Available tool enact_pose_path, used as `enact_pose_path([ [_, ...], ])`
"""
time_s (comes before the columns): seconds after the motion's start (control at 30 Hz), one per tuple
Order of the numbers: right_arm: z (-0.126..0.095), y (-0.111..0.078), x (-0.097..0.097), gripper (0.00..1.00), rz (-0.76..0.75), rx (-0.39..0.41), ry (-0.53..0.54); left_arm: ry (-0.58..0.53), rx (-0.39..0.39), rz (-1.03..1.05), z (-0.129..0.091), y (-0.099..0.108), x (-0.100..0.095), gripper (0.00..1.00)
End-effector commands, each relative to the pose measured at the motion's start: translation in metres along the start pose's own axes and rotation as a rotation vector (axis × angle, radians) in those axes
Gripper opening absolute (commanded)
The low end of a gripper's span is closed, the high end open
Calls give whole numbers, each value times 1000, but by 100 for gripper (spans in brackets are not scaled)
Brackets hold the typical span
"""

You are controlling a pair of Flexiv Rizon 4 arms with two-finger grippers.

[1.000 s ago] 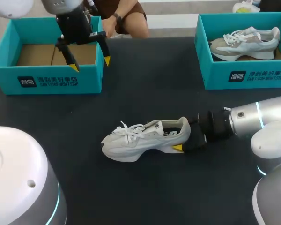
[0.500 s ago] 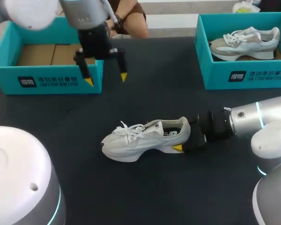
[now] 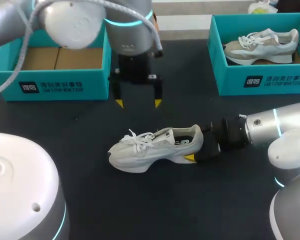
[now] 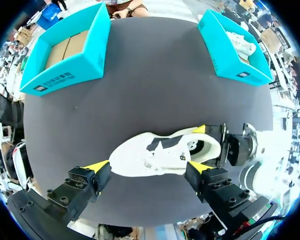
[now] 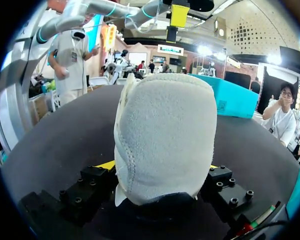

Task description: Take the shoe out of the shoebox, open the shoe tongue, remove and reinsert the insole, then place the shoe into the shoebox

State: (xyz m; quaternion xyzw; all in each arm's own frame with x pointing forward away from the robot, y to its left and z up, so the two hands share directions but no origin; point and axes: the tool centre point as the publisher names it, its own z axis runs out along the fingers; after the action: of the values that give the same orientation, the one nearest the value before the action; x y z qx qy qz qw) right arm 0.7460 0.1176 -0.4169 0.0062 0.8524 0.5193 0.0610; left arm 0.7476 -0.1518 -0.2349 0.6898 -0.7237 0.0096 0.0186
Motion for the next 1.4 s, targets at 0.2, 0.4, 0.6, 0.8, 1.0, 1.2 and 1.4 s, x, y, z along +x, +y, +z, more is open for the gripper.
enact_pose_path([
  [0.2, 3, -3, -3, 0, 0, 4, -2, -40, 36, -14, 32, 22, 26, 100],
  [0.4, 3, -3, -3, 0, 0, 4, -2, -16, 84, -134, 46, 29, 33, 100],
  [0.6, 3, -3, -3, 0, 0, 4, -2, -23, 48, -141, 49, 32, 36, 100],
  [0.8, 3, -3, -3, 0, 0, 4, -2, -23, 48, -141, 49, 32, 36, 100],
  [1.0, 3, -3, -3, 0, 0, 4, -2, -23, 42, -124, 53, 34, 39, 100],
  [1.2, 3, -3, -3, 0, 0, 4, -2, -30, 40, -104, 80, 30, 57, 100],
  [1.4, 3, -3, -3, 0, 0, 4, -2, -58, 43, -104, 93, 28, 65, 100],
])
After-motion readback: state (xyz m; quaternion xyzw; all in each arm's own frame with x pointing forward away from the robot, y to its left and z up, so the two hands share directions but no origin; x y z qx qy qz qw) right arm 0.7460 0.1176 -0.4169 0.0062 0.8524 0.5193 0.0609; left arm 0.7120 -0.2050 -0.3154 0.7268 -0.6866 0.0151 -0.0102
